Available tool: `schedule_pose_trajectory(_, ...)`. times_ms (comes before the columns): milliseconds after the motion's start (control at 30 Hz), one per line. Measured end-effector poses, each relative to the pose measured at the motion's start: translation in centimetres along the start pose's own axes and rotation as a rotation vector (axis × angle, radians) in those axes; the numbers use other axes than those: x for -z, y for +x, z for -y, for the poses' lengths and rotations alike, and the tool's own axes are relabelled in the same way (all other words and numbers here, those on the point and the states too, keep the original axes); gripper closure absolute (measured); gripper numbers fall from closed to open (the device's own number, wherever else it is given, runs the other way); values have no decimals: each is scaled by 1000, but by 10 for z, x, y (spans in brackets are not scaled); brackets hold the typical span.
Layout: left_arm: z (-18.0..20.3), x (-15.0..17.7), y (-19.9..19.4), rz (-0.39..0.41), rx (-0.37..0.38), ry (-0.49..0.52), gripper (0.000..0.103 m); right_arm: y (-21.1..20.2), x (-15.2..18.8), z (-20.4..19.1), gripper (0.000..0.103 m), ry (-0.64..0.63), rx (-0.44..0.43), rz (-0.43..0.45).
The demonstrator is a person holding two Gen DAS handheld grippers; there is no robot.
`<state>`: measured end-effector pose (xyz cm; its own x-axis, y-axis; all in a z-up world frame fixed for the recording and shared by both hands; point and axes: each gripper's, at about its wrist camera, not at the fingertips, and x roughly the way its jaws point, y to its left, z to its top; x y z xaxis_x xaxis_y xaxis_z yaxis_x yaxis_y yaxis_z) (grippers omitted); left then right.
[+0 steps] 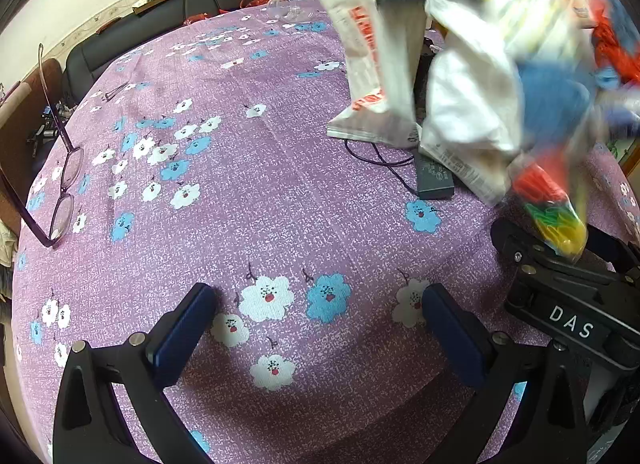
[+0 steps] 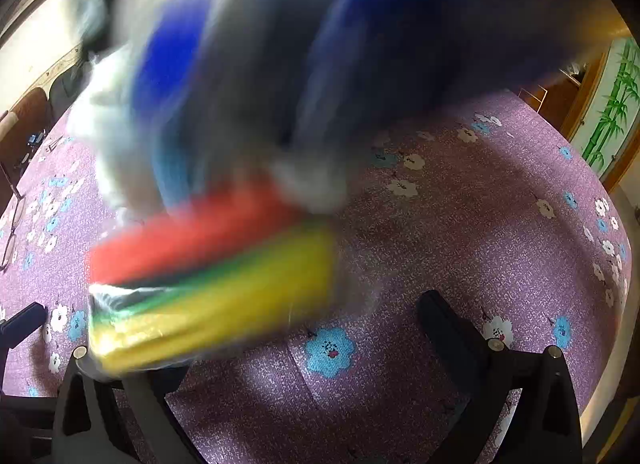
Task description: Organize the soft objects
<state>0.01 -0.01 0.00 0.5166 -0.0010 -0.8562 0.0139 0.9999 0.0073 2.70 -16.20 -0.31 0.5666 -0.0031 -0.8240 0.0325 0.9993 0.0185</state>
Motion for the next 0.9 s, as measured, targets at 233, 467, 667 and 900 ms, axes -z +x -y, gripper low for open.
schedule_pose_trajectory(233,0,0,0,0,0,0,0,2,-1,-1,1,1,-1,0)
schedule_pose_trajectory(467,0,0,0,0,0,0,0,2,2,-2,1,0,-2,3)
schedule_pose_trajectory(667,0,0,0,0,1,0,0,2,2,-2,1,0,-2,4)
schedule_pose_trajectory(900,0,0,0,0,0,0,0,2,2,-2,1,-1,-2,4)
